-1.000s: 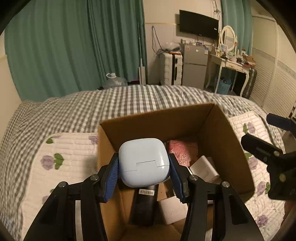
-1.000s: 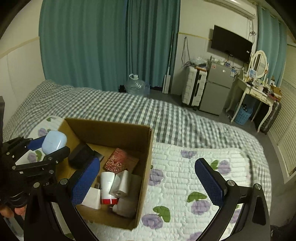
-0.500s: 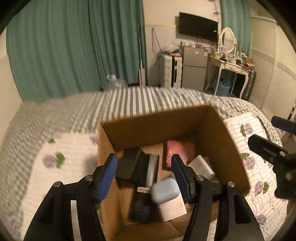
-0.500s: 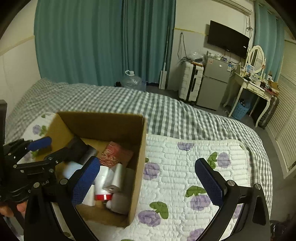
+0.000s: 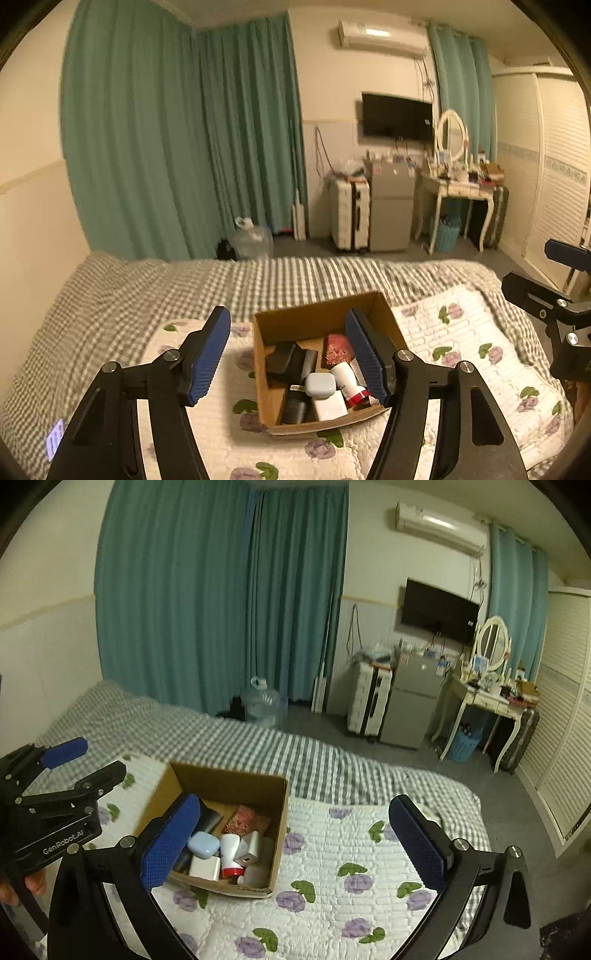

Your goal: Organize rigid objects

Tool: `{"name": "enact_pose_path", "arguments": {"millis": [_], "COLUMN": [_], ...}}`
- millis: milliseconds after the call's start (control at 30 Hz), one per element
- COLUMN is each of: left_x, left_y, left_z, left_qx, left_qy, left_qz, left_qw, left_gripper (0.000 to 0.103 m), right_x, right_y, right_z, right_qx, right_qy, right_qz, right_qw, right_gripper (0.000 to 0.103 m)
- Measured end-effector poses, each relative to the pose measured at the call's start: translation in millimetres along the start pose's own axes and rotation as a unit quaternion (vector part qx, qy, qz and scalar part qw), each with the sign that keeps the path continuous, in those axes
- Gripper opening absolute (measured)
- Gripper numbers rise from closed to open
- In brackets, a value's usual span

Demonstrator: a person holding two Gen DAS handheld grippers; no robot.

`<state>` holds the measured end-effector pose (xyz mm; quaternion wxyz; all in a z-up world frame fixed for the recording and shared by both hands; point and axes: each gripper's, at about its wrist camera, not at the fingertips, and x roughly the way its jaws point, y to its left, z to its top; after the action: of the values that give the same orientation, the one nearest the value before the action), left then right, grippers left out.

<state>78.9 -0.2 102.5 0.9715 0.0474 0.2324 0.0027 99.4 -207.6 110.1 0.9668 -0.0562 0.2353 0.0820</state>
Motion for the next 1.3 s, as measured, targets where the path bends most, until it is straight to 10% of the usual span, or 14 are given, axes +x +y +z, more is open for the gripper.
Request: {"name": "enact_pose_path", "arguments": {"millis": [433,1300], "left_x": [-44.5,-18.5], "left_y": [4.4,6.1], "left_z": [-81.7,-120.0], "left_qx": [-0.020,-0.048], "left_qy": [-0.070,-0.017], "left_qz": [0.052,0.039], "left_qw": [0.9960,0.9979], "left_gripper": [0.070,0.070], "right_x": [-39.5,5.2], "right_y": [21.4,14.3], "right_z": [-76.2,-116.8], "right_qx": [0.003,0.013], "right_qy": [-0.067,-0.013], "right_qz": [-0.009,-0.014], "right_qw": [0.998,1.000], "right_gripper": [0.103,0.103]}}
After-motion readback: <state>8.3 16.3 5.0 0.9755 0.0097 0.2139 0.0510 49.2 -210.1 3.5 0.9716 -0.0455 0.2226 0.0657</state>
